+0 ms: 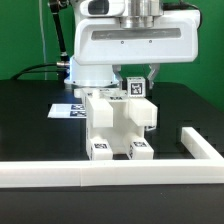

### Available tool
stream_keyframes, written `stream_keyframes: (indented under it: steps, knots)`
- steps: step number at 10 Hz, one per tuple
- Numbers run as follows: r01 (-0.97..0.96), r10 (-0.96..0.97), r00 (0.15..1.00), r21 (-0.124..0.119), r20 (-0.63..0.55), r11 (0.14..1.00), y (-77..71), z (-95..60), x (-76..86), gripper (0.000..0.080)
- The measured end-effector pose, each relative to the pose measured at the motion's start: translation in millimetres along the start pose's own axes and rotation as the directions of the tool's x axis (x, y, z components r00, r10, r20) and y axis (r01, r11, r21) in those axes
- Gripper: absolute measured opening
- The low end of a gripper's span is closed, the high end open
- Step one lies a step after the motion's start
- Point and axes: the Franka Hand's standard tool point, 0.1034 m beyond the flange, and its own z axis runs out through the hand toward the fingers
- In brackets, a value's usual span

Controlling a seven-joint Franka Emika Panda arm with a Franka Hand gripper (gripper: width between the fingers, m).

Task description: Assemble chair

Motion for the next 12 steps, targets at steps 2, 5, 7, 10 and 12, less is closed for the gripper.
stream_keyframes:
  steps: [2,5,7,10,12]
  knots:
    - [-0.120,0.120,0.993,0.000,0.000,0.993,0.0,0.1,0.0,0.0284]
    - [-0.342,0.342,0.940,0.000,0.001,0.940,-0.3,0.3,-0.1,0.0284]
    - [-0.474,0.474,0.880,0.001,0.001,0.880,-0.7,0.5,-0.3,0.0284]
    - [-0.631,0.631,0.776,0.001,0.002,0.776,-1.3,0.8,-0.5,0.0284]
    - [-0.716,0.716,0.698,0.001,0.003,0.698,-1.7,0.8,-0.6,0.0284]
